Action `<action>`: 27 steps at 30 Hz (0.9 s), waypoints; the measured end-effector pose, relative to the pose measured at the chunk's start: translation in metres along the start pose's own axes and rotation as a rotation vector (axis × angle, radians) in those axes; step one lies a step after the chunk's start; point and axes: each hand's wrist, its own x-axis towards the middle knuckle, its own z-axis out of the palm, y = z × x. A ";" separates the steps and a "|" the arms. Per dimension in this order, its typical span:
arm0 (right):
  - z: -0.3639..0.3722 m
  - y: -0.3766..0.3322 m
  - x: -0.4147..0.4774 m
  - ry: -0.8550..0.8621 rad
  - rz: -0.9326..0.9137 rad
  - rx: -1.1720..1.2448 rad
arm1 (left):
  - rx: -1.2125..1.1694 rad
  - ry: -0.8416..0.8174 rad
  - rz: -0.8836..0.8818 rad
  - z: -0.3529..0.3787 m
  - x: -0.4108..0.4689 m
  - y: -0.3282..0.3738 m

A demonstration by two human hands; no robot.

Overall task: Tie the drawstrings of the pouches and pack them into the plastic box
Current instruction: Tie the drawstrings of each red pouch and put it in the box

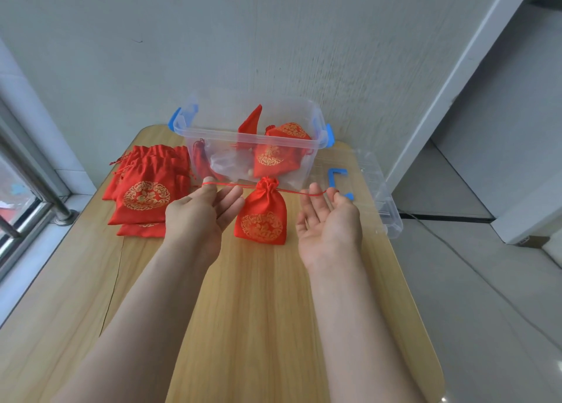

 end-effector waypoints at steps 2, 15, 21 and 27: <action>0.002 0.000 -0.002 -0.024 -0.008 0.000 | -0.048 -0.026 -0.082 0.002 -0.002 0.001; 0.010 -0.004 -0.012 -0.181 -0.059 0.006 | 0.217 -0.322 -0.076 0.002 -0.005 0.005; 0.001 0.001 -0.008 -0.023 -0.027 -0.247 | 0.162 -0.224 -0.109 -0.001 -0.004 0.009; -0.006 0.011 0.001 0.000 0.091 -0.571 | 0.250 -0.102 -0.248 -0.005 0.001 0.005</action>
